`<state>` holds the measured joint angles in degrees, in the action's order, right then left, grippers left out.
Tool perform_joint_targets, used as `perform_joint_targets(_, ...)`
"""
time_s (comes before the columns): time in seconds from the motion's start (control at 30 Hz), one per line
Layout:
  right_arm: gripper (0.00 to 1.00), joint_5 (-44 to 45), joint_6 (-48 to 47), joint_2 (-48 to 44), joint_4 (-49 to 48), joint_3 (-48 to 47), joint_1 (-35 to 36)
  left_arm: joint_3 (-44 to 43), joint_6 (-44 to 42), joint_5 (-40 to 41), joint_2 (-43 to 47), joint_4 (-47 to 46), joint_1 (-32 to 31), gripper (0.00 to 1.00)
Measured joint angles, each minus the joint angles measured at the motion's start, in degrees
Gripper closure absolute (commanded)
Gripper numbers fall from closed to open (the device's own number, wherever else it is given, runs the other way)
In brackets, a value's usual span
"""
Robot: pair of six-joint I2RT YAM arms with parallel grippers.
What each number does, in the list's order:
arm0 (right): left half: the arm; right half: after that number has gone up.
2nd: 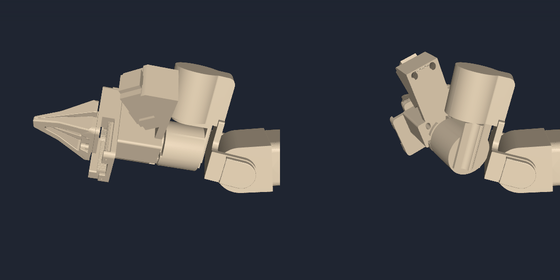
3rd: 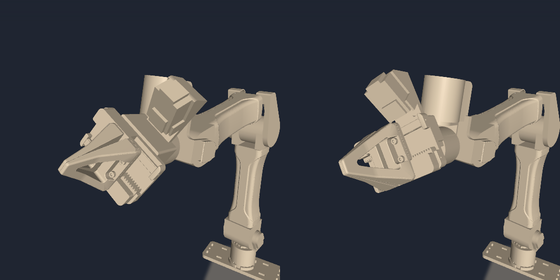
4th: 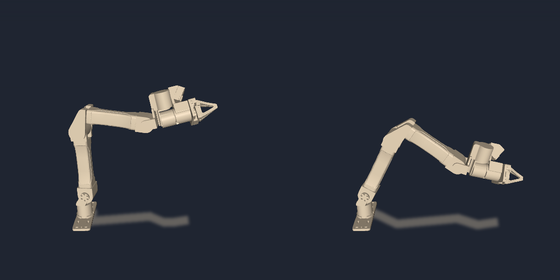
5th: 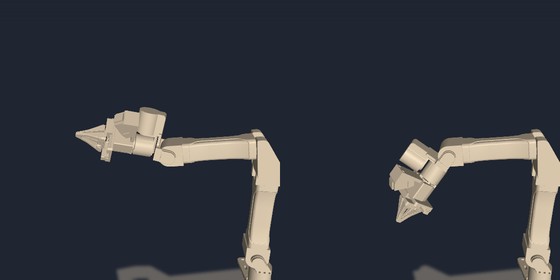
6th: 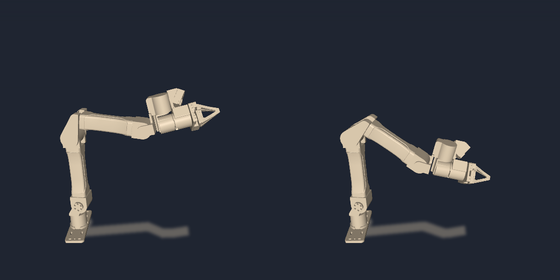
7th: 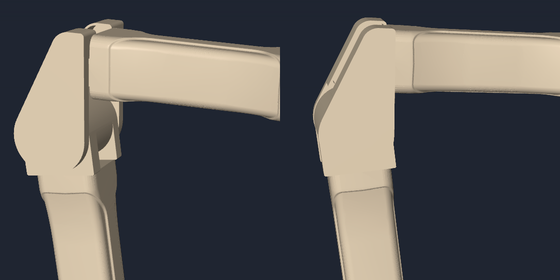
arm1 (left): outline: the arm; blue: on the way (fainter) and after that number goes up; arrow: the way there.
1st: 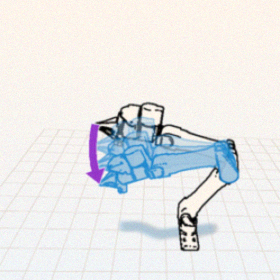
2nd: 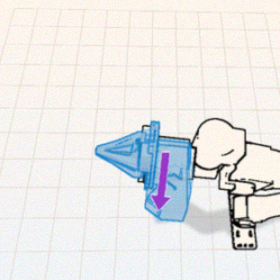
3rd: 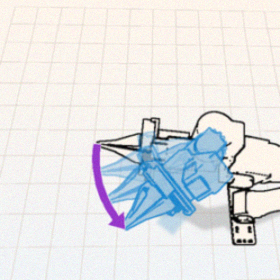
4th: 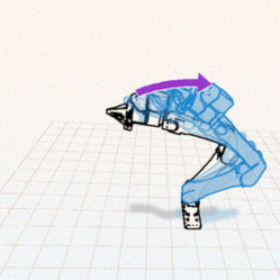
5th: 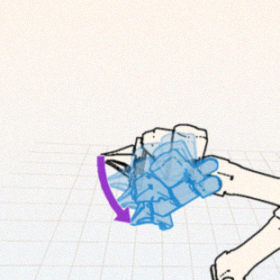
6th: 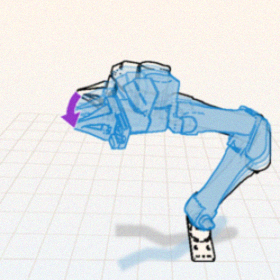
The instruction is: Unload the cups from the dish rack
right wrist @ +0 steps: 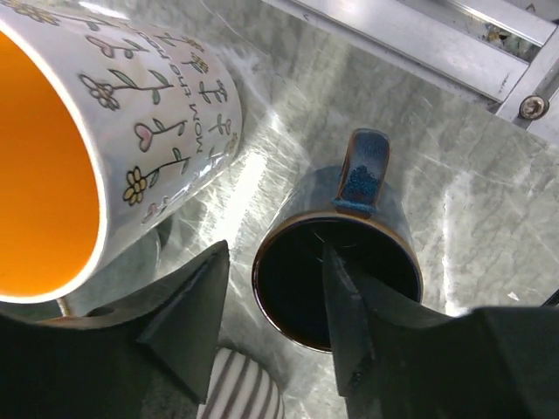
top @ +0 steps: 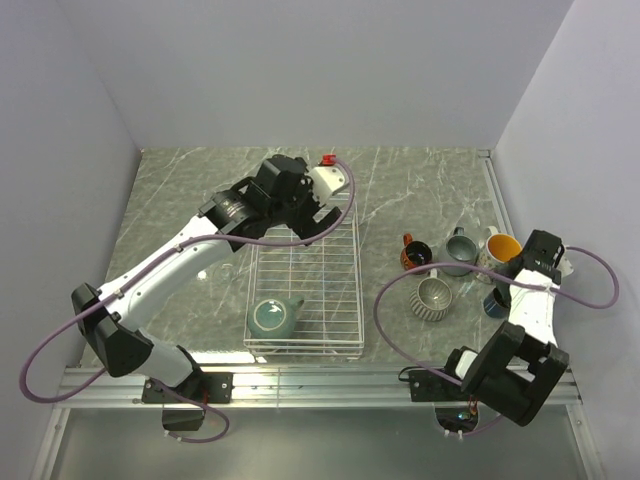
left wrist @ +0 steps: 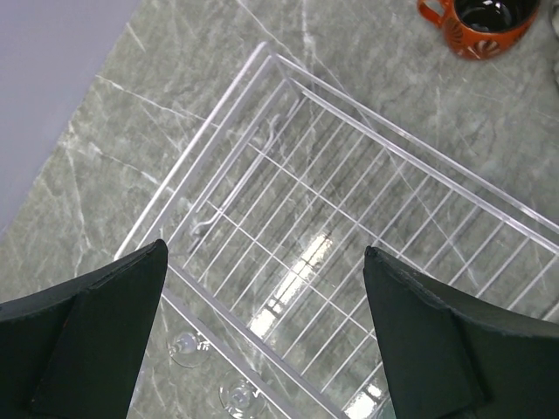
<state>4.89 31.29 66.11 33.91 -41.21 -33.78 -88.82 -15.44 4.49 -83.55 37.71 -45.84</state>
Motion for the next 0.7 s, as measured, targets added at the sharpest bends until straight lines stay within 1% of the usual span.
perform_joint_targets(0.07,0.43,0.1,0.4,-1.2,0.0,0.0,0.0,-0.6,-0.2,-1.4,-0.5,1.1,0.0,0.01)
perform_joint_targets(0.17,0.42,0.6,1.5,-6.1,0.2,0.0,0.0,-1.0,-0.7,-4.9,-0.8,4.0,0.0,0.01)
perform_joint_targets(0.2,0.38,0.8,2.2,-8.8,0.2,0.0,0.0,-1.0,-1.1,-6.3,-0.8,5.3,0.0,0.02)
perform_joint_targets(0.4,0.37,1.4,5.4,-26.1,-0.2,-0.7,0.2,0.3,-3.0,-12.0,-0.7,12.7,-0.2,0.05)
perform_joint_targets(0.47,0.37,0.2,5.8,-30.1,-0.3,-1.8,0.4,2.9,-3.3,-12.4,-0.7,14.5,-1.2,0.05)
perform_joint_targets(0.53,0.37,-1.5,5.9,-32.8,-0.5,-3.2,0.7,6.4,-3.3,-11.6,-0.8,15.9,-3.5,0.05)
perform_joint_targets(0.6,0.37,-3.6,5.7,-33.9,-0.5,-4.5,1.2,9.7,-3.3,-10.1,-1.7,17.7,-6.7,0.06)
perform_joint_targets(0.7,0.37,-6.6,4.8,-34.3,-0.1,-5.8,1.8,10.8,-3.3,-9.0,-5.2,20.1,-9.7,0.07)
